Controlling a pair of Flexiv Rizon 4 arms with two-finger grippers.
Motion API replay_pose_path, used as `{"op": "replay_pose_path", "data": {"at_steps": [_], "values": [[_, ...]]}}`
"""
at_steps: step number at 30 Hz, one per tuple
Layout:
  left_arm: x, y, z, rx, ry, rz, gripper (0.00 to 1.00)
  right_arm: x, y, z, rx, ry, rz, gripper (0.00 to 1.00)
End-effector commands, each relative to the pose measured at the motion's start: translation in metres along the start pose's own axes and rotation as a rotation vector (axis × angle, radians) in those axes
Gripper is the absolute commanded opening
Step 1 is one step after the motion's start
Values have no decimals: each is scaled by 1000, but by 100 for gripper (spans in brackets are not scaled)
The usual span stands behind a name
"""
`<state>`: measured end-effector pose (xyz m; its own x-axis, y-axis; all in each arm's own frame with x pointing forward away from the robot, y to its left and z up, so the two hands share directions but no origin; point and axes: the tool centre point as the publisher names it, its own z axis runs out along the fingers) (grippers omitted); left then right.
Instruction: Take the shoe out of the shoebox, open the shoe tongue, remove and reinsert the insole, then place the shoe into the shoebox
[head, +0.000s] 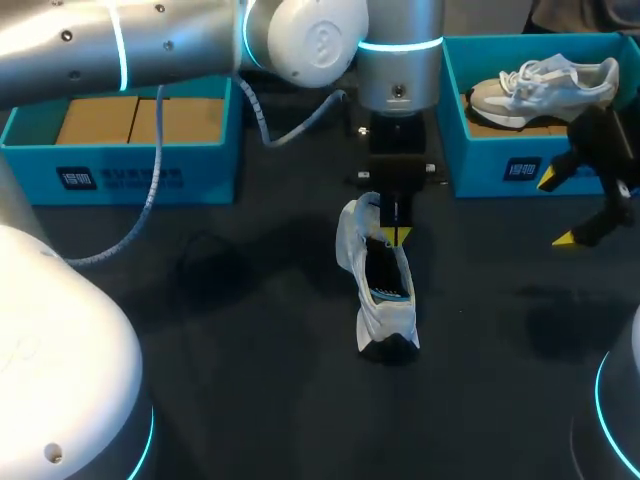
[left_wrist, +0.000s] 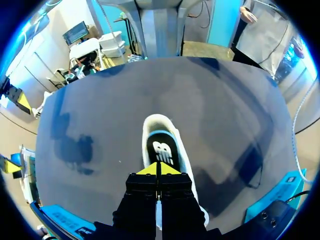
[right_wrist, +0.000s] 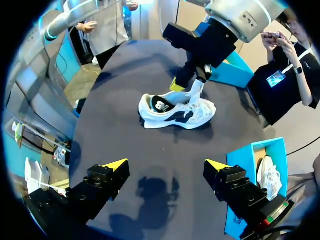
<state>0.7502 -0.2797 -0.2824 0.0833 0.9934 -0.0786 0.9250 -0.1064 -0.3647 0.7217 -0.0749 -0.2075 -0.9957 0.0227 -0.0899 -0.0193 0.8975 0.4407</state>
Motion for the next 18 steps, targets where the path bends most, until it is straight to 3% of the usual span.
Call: {"op": "replay_pose_path", "data": {"at_steps": [1, 8, 10, 18], "values": [[6, -9, 2, -4, 6, 15, 0, 0, 0, 1, 3, -1, 1, 100], [12, -8, 15, -57, 47, 27, 0, 0, 0, 1, 3, -1, 1, 100], [13, -7, 19, -29, 35, 43, 0, 0, 0, 1, 3, -1, 1, 100], [9, 5, 43, -117, 17, 92, 0, 0, 0, 1, 3, -1, 1, 100]]}}
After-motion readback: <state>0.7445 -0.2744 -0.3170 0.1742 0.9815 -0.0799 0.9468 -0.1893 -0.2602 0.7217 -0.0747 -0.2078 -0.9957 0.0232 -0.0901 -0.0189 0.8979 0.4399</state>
